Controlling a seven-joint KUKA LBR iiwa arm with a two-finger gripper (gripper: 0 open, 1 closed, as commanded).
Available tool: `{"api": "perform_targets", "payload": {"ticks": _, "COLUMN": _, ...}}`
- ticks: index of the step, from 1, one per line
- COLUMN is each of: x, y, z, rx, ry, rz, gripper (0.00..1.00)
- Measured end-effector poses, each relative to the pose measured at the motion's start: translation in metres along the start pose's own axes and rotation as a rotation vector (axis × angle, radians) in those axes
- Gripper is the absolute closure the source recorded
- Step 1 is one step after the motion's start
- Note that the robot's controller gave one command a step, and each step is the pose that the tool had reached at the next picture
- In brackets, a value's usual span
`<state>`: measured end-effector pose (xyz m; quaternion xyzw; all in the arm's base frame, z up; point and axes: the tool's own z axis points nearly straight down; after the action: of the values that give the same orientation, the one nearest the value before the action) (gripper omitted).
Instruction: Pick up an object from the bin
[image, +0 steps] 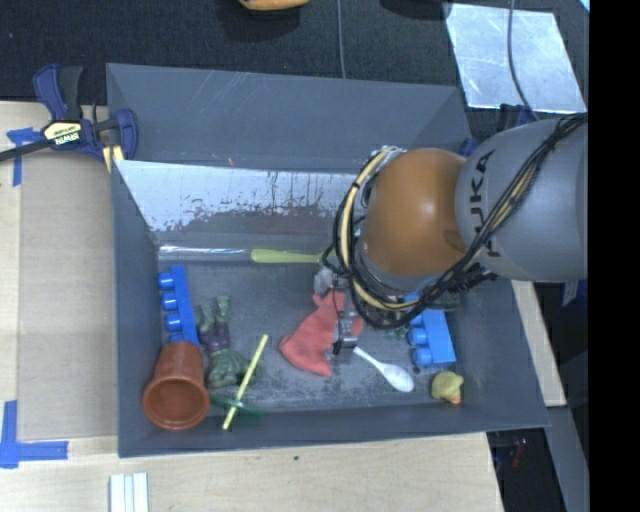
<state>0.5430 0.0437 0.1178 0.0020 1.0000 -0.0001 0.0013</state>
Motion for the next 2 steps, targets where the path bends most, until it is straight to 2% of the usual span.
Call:
{"api": "perform_targets", "payload": {"ticks": 1, "x": 0.002, "y": -0.008, "z": 0.029, "rx": 0.000, "ry": -0.002, "rz": -0.083, "gripper": 0.00}}
{"api": "perform_targets", "payload": {"ticks": 2, "x": 0.002, "y": -0.012, "z": 0.046, "rx": -0.001, "ry": -0.009, "rz": -0.102, "gripper": 1.00}}
